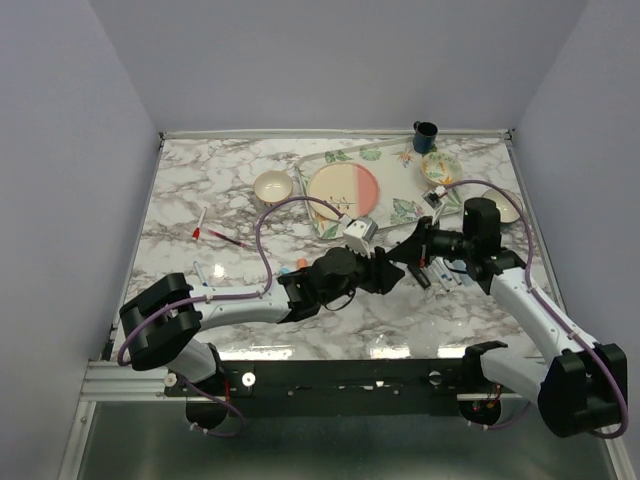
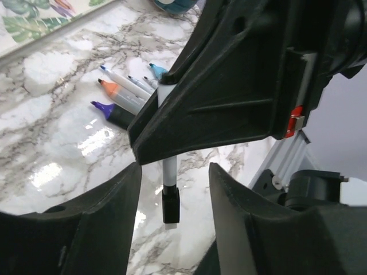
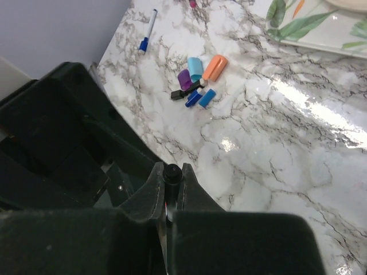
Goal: Open the pen caps
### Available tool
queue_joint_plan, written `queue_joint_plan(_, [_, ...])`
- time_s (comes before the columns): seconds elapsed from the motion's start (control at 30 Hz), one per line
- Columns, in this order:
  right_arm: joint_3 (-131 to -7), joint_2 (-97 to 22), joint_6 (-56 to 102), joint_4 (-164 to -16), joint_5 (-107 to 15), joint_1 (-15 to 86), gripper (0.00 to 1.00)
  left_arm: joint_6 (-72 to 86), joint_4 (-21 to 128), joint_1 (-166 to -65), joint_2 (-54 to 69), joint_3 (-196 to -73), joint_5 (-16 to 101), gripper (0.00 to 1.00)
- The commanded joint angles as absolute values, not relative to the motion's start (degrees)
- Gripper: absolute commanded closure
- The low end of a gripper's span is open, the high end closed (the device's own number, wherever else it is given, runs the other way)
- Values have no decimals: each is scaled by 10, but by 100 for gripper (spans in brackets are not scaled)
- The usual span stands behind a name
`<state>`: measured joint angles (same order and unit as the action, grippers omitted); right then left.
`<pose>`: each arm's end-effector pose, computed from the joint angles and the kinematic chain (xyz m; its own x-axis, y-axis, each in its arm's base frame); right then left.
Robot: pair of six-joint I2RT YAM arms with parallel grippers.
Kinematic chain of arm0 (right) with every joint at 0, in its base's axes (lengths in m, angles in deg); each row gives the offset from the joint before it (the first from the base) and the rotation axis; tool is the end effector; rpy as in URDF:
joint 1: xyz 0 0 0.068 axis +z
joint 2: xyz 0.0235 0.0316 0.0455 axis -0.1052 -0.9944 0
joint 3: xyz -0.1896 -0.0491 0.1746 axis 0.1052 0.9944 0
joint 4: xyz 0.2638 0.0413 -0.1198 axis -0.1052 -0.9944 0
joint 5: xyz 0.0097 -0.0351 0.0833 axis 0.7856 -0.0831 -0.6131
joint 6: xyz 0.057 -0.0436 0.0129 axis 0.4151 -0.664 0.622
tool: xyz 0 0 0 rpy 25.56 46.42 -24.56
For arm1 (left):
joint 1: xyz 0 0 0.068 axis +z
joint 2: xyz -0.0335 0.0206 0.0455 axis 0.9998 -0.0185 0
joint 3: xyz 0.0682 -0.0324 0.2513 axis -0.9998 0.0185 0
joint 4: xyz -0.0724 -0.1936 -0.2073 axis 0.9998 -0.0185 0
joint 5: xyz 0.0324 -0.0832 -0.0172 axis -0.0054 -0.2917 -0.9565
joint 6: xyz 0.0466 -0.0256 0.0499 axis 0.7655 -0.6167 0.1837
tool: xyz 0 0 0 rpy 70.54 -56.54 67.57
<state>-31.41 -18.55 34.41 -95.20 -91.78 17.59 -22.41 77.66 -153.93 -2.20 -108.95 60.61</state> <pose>0.2595 0.1030 0.2229 -0.7185 0.0425 -0.6943 -0.6068 0.4497 0.6554 0.1714 -0.3435 0.2099 -0.6102 -0.2221 -0.7605 0.5617 0.5556 -0.6130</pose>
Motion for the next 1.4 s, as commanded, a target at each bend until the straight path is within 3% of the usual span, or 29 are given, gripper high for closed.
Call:
queue_joint_plan(0.0, [-314, -142, 337, -932, -917, 165, 99, -213, 808, -1543, -20, -1070, 573, 39])
queue_joint_plan(0.33, [-314, -148, 340, -936, -920, 158, 99, -221, 801, -1543, -47, -1087, 556, 55])
queue_joint_plan(0.43, [-316, -149, 339, -936, -916, 156, 99, -217, 795, -1544, -47, -1093, 552, 68])
queue_joint_plan(0.53, [-316, -149, 342, -936, -910, 154, 99, -213, 793, -1542, -50, -1094, 542, 88])
queue_joint_plan(0.57, [-317, -147, 342, -937, -906, 152, 99, -211, 792, -1543, -52, -1094, 540, 99])
queue_joint_plan(0.93, [-346, -136, 458, -902, -855, 0, 100, -209, 719, -1556, -37, -1037, 510, 100])
queue_joint_plan(1.37, [-337, -118, 414, -920, -824, -45, 100, -225, 660, -1571, 104, -914, 574, 100])
